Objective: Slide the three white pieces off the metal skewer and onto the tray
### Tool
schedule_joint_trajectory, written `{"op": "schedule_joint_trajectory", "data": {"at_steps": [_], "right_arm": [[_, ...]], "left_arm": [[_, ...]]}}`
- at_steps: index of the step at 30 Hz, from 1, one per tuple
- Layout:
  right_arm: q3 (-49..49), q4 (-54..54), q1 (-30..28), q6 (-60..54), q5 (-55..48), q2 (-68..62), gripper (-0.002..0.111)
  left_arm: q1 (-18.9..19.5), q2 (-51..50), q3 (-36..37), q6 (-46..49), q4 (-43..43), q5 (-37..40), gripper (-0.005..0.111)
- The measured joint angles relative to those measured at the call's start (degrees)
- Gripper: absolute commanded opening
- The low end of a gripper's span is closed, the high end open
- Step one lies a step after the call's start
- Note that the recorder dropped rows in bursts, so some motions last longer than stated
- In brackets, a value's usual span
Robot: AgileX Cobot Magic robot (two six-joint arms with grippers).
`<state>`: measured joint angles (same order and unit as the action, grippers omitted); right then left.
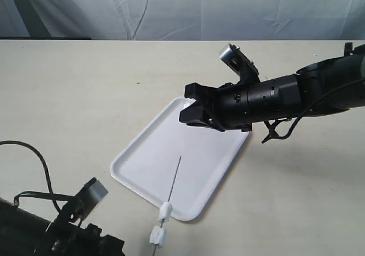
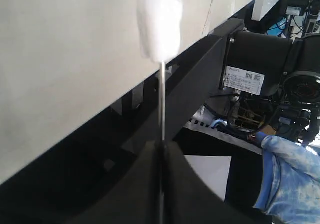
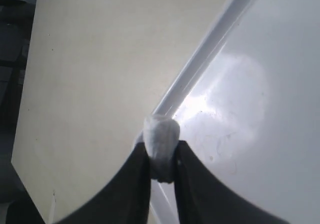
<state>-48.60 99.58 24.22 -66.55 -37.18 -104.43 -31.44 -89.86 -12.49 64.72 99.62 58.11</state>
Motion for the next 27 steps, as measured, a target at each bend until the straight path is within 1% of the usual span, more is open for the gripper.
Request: {"op": "schedule_joint_trajectory", "data": {"at_steps": [3,4,5,9,10,15,20,22,27], "right_arm": [[-0.21,0.16,0.0,-0.1,0.07,0.0,0.016],[-0.21,0.16,0.0,-0.1,0.07,0.0,0.018],[-0.21,0.16,0.0,-0.1,0.07,0.0,0.021],[-0.21,-1.19,0.0,-0.23,-0.63,0.0,0.046],[-0.21,-1.9,0.0,-0.23,-0.64,0.0,0.048],[-0.21,-3.66,0.0,0.05,-1.07,0.0,0.049],[-0.21,-4.43,0.0,2.94,-7.35,0.0,0.049],[-0.21,-5.27,0.0,4.23,-9.57,0.0,0.049],[-0.21,-6.33,0.0,5.48,-10.7,0.0,0.049]], "left_arm": [[0.0,-0.1,0.13,0.25,0.0,-0.61,0.0],[0.0,-0.08,-0.27,0.25,-0.11,-1.76,0.0],[0.0,-0.08,-0.9,0.38,-0.11,-3.37,0.0],[0.0,-0.12,-3.56,0.38,-0.11,-9.3,0.0],[0.0,-0.12,-4.09,0.27,-0.11,-9.83,0.0],[0.0,-0.21,-6.5,0.03,-0.11,-12.15,0.0],[0.0,-0.34,-9.76,-0.75,-0.11,-16.66,0.0],[0.0,-0.34,-10.85,-1.33,-0.11,-16.92,0.0],[0.0,-0.34,-13.12,-2.58,-0.11,-15.45,0.0]]}}
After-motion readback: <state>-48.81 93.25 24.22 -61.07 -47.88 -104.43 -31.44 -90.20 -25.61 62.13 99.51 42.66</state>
